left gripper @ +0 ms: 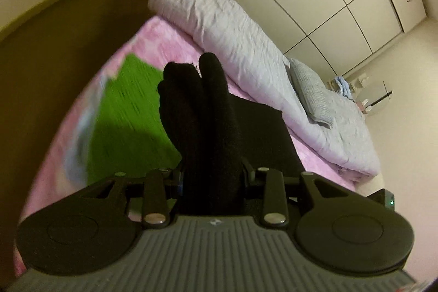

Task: Fold clothes
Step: 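Lower the black garment onto the green towel stack with both grippers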

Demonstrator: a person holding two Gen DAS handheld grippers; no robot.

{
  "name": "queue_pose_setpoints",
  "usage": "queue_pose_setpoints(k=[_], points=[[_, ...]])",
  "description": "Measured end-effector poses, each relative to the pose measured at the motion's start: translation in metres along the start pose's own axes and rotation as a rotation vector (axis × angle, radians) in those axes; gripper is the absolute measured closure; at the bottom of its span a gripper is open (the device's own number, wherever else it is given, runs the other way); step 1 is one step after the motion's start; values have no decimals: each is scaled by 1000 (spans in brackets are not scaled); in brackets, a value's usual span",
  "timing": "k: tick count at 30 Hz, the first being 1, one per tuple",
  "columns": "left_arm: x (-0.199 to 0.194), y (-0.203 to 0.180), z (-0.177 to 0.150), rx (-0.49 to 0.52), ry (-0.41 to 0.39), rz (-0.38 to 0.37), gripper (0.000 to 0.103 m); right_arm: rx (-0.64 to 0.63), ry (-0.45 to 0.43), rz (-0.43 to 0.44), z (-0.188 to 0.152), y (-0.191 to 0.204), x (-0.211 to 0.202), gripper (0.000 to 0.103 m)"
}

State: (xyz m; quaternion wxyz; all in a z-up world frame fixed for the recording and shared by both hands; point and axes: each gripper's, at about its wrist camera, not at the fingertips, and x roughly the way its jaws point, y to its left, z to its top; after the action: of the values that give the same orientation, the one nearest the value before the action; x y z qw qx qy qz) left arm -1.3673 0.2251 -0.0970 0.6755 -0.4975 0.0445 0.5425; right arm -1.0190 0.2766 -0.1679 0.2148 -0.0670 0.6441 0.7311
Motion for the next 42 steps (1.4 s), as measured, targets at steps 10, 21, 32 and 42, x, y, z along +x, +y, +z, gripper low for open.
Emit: queue_pose_setpoints(k=[10,21,32,42], points=[[62,70,45,34,-34,-44,73,-84,-68,-34,37,-11,92,56],[117,112,29,2,46,-8,67,-80,-64,-174,38,-62,121,47],[49,67,26,116,-35,193,75,-294,-134,-416,13,7,76,42],[59,52,-22,294,41,274,79,-658,-27,-552,-54,41,90,55]])
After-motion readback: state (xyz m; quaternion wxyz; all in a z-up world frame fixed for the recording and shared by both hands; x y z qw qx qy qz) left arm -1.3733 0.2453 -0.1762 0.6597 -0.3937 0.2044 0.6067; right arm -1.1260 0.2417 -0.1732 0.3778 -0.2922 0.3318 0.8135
